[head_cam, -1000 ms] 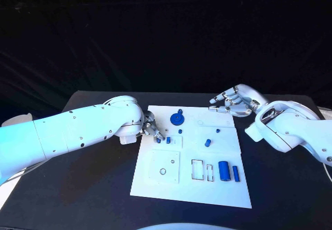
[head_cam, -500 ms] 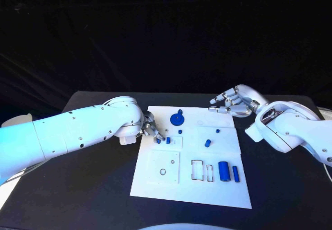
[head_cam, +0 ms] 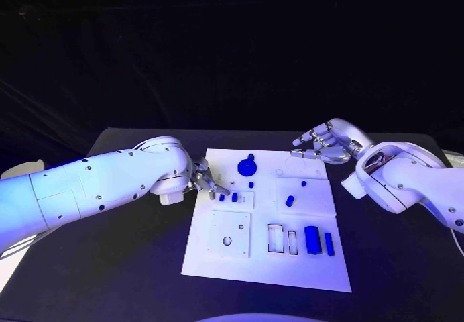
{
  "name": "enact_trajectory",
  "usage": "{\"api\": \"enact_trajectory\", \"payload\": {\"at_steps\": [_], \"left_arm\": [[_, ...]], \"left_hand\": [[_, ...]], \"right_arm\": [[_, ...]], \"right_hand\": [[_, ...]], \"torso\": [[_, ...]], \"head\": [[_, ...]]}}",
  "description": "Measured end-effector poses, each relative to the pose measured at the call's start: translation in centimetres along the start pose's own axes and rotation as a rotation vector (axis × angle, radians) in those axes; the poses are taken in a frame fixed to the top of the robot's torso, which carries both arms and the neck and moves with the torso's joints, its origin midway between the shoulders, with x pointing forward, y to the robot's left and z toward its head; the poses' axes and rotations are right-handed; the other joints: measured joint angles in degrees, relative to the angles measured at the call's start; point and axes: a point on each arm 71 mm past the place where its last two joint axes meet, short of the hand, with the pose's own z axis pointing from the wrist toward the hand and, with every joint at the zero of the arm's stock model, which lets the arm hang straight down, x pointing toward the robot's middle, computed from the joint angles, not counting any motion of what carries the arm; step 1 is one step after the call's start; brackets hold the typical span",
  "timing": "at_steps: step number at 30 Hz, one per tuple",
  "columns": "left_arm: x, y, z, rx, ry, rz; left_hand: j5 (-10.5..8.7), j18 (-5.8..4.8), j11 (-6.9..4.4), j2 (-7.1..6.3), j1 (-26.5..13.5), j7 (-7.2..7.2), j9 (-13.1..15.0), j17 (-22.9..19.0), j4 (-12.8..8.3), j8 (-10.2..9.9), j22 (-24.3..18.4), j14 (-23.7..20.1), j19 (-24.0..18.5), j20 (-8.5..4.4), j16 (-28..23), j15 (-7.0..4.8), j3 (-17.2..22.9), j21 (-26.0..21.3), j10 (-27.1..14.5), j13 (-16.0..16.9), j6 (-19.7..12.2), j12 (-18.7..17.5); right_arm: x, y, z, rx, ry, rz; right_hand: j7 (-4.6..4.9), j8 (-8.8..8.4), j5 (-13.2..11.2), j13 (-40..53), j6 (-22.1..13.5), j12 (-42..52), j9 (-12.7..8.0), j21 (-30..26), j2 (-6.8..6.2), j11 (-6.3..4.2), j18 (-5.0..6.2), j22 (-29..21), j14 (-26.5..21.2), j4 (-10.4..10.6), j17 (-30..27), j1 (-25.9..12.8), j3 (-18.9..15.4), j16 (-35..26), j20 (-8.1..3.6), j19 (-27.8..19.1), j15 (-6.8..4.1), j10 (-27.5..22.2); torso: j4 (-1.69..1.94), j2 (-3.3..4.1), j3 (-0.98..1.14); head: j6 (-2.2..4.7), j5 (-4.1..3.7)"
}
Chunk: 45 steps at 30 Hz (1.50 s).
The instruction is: Assemble the parts on the task board
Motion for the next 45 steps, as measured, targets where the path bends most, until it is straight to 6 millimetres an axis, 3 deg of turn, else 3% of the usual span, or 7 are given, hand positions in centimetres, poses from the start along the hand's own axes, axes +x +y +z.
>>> {"api": "enact_trajectory", "payload": {"at_steps": [8,11,14,18,23,32,45], "left_arm": [[-0.6,0.5,-0.2,0.041,-0.039,-0.108],[-0.8,0.7,-0.3,0.085,-0.046,-0.187],[-1.2,0.7,-0.4,0.144,-0.058,-0.281],[-1.6,0.5,-0.4,0.228,-0.097,-0.364],[-1.5,-0.8,-0.6,0.372,-0.181,-0.336],[0.6,-4.8,-0.8,0.605,-0.318,-0.068],[1.2,-7.0,0.5,0.615,-0.382,0.178]], "left_hand": [[-0.35,0.00,0.65,1.65,0.81,0.83,-0.37,0.00,0.09,0.00,0.00,0.00,0.00,0.00,0.00,0.00,-3.73,-2.74,-1.99,-3.55,-1.49,-3.38],[0.83,0.01,1.51,2.29,1.45,1.77,-0.92,0.00,0.10,-0.53,0.00,0.24,-0.08,0.09,0.00,0.24,-5.18,-6.63,-6.88,-10.65,-4.11,-10.00],[0.99,2.29,2.70,2.61,1.76,2.97,-1.64,-0.01,0.17,-1.15,-1.51,0.14,-2.09,1.34,-0.70,1.44,-6.63,-12.73,-14.02,-20.20,-6.91,-19.19],[2.98,7.50,5.36,3.37,11.95,5.88,-3.31,-3.25,-3.15,-2.53,-22.64,-4.15,-16.53,3.34,-14.30,3.94,-4.41,-38.15,-23.56,-27.08,-12.71,-26.81],[-1.71,7.77,7.77,3.49,23.56,8.01,-7.40,-17.31,-6.89,-5.66,-30.55,-14.86,-21.54,5.48,-28.91,6.19,0.83,-48.70,-30.31,-34.92,-14.92,-35.86],[-3.95,8.54,7.20,0.89,28.41,6.89,-16.23,-19.50,-6.90,-13.53,-31.85,-10.10,-14.55,5.10,-27.89,5.64,4.98,-48.97,-27.26,-49.63,-10.24,-47.30],[-3.94,5.74,7.57,-0.05,27.47,6.83,-21.32,-7.45,-6.47,-19.07,-12.86,-0.08,-2.20,4.48,-14.05,5.04,5.48,-27.04,-25.96,-60.16,-5.80,-55.55]], "right_arm": [[0.0,-0.1,0.0,0.001,-0.001,-0.001],[0.0,-0.1,0.0,0.002,-0.001,-0.001],[-0.1,-0.1,0.0,0.002,-0.001,-0.001],[-0.1,-0.1,0.0,0.003,-0.002,-0.001],[-0.1,-0.1,0.0,0.003,-0.002,-0.001],[-0.1,-0.2,0.0,0.004,-0.003,-0.002],[0.0,-0.1,0.1,0.002,-0.001,0.000]], "right_hand": [[0.00,0.00,0.00,-0.05,0.00,-0.28,0.00,0.00,0.00,0.00,0.00,0.00,0.00,0.00,0.00,0.00,0.00,0.00,0.00,0.00,0.00,0.00],[0.00,0.00,0.00,-0.05,0.00,-0.28,0.00,0.00,0.00,0.00,0.00,0.00,0.00,0.00,-0.01,0.00,0.00,0.00,0.00,0.00,0.00,0.00],[0.00,0.00,0.00,-0.05,0.00,-0.28,0.00,0.00,0.00,0.00,0.00,0.00,0.00,0.00,-0.01,0.00,0.00,0.00,0.00,0.00,0.00,0.00],[0.00,0.00,0.00,-0.04,0.00,-0.28,0.00,0.00,0.00,0.00,0.00,0.00,0.00,0.00,-0.01,0.00,0.00,0.00,0.00,0.00,0.00,0.00],[0.00,0.00,0.00,-0.04,0.00,-0.28,0.00,0.00,0.00,0.00,0.00,0.04,0.00,0.00,-0.01,0.00,0.00,0.00,0.00,0.00,0.00,0.00],[0.00,0.00,0.00,-0.04,0.00,-0.28,0.00,0.00,0.01,0.00,0.00,0.04,0.00,0.00,-0.02,0.01,0.00,0.00,0.00,0.00,0.00,0.00],[0.00,0.00,0.23,-0.09,0.00,-0.28,0.00,0.00,0.23,0.00,0.00,0.03,0.00,0.00,0.03,0.23,0.00,0.00,0.00,0.00,0.00,0.00]], "torso": [[-0.08,-0.02,0.01],[-0.11,-0.02,0.04],[-0.09,-0.02,0.05],[-0.04,-0.03,0.07],[-0.03,-0.02,0.07],[-0.12,0.02,0.02],[-0.15,0.08,0.03]], "head": [[0.16,0.05],[0.25,0.05],[0.42,-0.05],[0.64,-0.24],[0.85,-0.41],[1.19,-0.82],[1.50,-1.09]]}}
